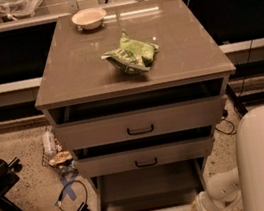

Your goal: Open bottom drawer

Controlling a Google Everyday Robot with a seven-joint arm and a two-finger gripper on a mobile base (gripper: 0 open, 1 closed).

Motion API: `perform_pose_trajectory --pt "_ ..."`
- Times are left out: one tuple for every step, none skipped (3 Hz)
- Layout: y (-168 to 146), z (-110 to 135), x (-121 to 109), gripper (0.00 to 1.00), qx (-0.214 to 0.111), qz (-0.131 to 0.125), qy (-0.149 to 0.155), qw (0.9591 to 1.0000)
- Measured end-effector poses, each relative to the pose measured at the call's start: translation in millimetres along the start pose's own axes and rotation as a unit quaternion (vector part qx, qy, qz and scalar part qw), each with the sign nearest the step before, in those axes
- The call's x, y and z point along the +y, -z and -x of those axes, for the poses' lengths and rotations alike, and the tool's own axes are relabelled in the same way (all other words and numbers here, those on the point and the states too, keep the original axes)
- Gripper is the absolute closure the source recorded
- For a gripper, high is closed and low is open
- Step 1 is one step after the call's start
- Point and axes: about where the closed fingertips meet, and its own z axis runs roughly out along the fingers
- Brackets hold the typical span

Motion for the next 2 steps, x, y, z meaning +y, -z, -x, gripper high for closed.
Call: perform_pose_trajectory --pt "-21 14 -57 0.98 -0.026 -0.021 0.027 0.9991" --pt "-21 28 -132 1.00 -0.034 -0.068 0.047 0.9960"
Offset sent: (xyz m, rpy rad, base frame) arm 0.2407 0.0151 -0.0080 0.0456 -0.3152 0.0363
